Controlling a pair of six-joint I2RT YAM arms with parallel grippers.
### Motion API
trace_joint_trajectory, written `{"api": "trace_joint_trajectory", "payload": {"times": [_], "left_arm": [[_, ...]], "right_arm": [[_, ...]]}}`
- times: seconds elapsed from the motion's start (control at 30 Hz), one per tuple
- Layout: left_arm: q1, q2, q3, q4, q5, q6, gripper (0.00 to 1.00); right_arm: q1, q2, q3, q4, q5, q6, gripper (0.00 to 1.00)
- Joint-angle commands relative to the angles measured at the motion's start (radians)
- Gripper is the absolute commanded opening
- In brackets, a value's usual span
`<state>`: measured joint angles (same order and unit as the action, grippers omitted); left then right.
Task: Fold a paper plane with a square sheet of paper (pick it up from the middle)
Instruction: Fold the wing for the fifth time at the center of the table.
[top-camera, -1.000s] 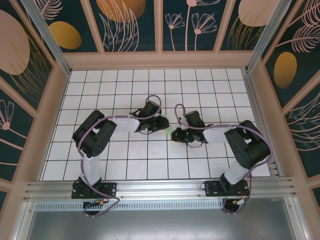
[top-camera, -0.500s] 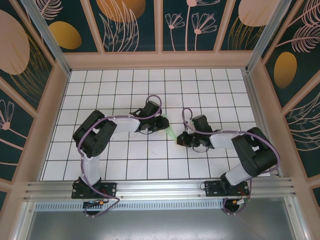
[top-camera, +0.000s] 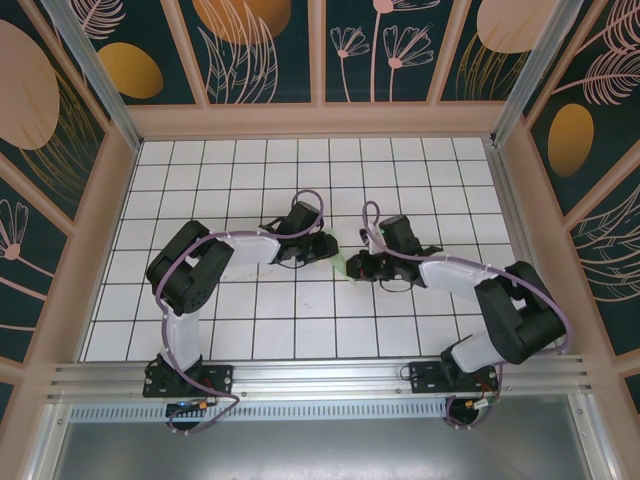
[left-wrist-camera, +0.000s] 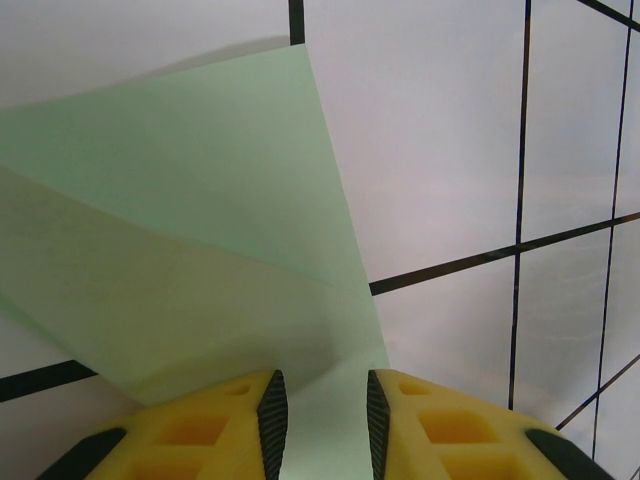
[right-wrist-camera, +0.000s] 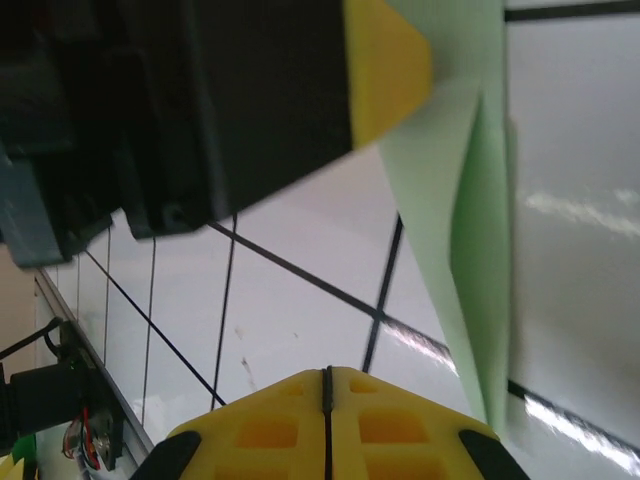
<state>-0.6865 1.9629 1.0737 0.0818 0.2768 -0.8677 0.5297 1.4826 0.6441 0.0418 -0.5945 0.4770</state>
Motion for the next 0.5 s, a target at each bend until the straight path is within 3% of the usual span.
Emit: {"api": "trace_joint_trajectory", "payload": {"times": [0.0, 0.47], "left_arm": [[0.02, 0.055, -0.018, -0.071, -0.105, 0.027, 0.32], [0.02, 0.017, -0.006, -0.037, -0.072, 0.056, 0.33]], "right_arm": [[0.011, 0.075, 0.061, 0.018, 0.0, -0.012, 0.07], [0.009, 0.243, 0.062, 0.002, 0.1, -0.006, 0.03]]}}
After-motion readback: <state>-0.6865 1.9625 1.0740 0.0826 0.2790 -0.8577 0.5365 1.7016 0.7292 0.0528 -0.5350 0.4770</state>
